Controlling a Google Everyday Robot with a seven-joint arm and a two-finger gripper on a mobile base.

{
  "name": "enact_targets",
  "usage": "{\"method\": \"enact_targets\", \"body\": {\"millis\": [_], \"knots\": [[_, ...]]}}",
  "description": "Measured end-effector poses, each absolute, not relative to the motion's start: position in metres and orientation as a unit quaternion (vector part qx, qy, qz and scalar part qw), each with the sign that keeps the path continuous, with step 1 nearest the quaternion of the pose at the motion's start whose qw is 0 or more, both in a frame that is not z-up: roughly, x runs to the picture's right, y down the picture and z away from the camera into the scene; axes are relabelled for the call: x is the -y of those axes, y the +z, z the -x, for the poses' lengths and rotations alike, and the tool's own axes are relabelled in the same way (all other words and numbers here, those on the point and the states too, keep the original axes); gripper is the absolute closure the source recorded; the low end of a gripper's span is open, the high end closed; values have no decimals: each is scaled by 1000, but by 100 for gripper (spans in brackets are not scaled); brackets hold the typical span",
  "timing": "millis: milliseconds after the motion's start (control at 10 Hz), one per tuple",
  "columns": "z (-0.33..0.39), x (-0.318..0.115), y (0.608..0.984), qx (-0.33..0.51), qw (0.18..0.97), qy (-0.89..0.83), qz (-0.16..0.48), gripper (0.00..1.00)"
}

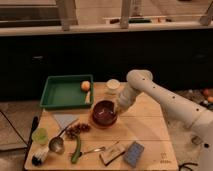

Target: Stack bowls on top of each other

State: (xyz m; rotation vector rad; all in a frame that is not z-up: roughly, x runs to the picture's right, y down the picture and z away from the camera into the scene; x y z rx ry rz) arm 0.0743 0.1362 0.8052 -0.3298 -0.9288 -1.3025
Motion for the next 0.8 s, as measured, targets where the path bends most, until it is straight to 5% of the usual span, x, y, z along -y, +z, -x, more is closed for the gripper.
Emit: {"method": "enact_targets", "body": {"millis": [800], "knots": [[-65, -128, 808, 417, 673, -593, 146, 20]]}}
